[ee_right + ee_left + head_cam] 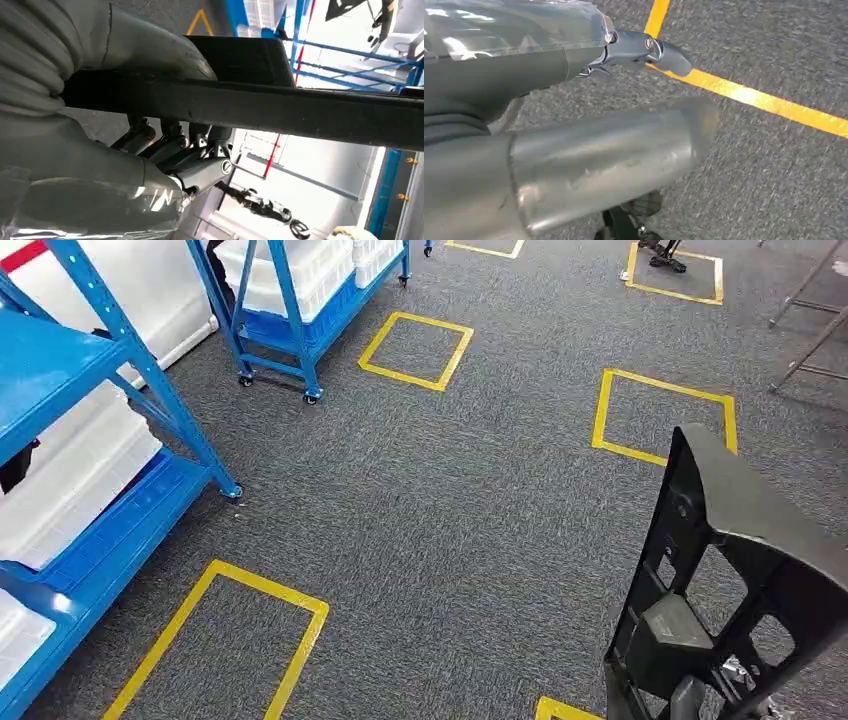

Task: Take the parts from the cabinet and place them on the table.

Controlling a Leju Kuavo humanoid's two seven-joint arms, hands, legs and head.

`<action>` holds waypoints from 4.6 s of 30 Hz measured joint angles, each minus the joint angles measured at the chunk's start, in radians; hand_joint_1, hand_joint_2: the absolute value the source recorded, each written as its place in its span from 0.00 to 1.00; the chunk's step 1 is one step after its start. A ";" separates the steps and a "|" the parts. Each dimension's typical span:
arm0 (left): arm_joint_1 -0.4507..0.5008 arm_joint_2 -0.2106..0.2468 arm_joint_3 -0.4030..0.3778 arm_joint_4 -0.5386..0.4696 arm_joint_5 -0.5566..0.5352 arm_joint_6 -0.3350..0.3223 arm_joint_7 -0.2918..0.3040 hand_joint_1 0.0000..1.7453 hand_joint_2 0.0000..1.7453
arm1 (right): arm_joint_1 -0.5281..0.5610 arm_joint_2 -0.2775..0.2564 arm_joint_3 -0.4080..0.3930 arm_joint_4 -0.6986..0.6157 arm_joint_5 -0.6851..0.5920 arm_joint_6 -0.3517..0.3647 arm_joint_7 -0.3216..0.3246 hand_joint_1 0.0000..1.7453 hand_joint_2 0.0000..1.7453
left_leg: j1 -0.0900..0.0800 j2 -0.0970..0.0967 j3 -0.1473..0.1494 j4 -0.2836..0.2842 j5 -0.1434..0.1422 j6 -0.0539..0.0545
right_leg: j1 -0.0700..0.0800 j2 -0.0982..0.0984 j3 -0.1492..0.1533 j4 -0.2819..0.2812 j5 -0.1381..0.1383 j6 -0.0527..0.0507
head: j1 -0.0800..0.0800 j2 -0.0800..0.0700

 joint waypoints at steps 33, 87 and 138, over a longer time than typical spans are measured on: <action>0.007 -0.012 0.000 -0.025 -0.001 -0.017 0.011 0.00 0.00 | -0.004 0.002 -0.001 0.000 -0.014 0.007 0.012 1.00 1.00 | -0.004 0.026 -0.003 -0.007 0.007 0.011 | 0.006 -0.124 -0.047 0.098 -0.068 0.010 | 0.018 0.000; 0.006 -0.050 -0.025 -0.040 -0.055 -0.016 0.025 0.00 0.00 | -0.036 0.005 0.016 0.035 -0.077 0.074 0.011 1.00 1.00 | -0.001 -0.033 -0.025 0.027 0.013 -0.023 | -0.002 -0.041 0.029 -0.020 -0.008 -0.018 | 0.007 0.000; -0.002 -0.074 -0.033 -0.034 -0.055 -0.051 0.019 0.00 0.00 | -0.035 -0.003 0.117 0.019 0.066 0.001 0.109 1.00 1.00 | -0.008 0.137 0.020 -0.019 -0.006 -0.016 | 0.006 -0.167 0.027 -0.043 0.007 -0.016 | 0.021 0.000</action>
